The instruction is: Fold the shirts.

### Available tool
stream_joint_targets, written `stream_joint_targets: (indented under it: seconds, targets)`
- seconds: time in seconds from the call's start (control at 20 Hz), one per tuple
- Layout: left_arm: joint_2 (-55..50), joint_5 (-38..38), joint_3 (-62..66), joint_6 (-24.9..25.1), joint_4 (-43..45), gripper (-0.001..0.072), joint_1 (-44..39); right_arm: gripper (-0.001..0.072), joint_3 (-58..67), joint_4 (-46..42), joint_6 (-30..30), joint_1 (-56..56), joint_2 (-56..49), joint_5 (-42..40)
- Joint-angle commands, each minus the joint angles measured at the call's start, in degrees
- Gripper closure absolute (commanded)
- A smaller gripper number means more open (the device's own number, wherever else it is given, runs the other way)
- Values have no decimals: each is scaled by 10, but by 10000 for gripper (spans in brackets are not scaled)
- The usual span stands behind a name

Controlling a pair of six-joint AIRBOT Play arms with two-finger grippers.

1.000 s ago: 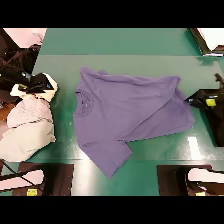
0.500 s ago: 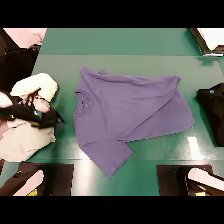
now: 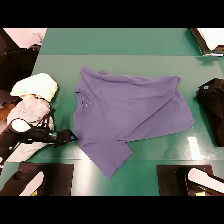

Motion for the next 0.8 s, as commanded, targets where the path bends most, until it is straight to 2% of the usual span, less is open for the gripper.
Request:
stream_joint_targets:
  seconds: [0.0, 0.3, 0.35, 0.4, 0.45, 0.5, 0.6, 0.75]
  targets:
    - [2, 66, -10, -46, -8, 156, -92, 117, 0, 0, 1, -2, 0, -2]
    - [-21, 90, -10, -59, -42, 156, -172, 116, 1, 0, 1, -6, 0, -5]
    - [-31, 97, -10, -59, -51, 194, -182, 117, 0, 0, 1, -6, 0, -5]
    - [-37, 104, -10, -57, -61, 398, -185, 116, 0, 0, 1, -7, 0, -4]
    - [-38, 118, -10, -57, -69, 555, -185, 116, 1, 0, 1, -7, 0, -4]
    - [-38, 133, -7, -57, -77, 663, -185, 117, 0, -1, 1, -10, 0, -1]
    - [-38, 138, 18, -57, -60, 682, -178, 161, 0, -7, 1, -23, 0, 16]
    - [-38, 124, 89, -57, 17, 682, -127, 161, -29, -38, 2, -57, 0, 63]
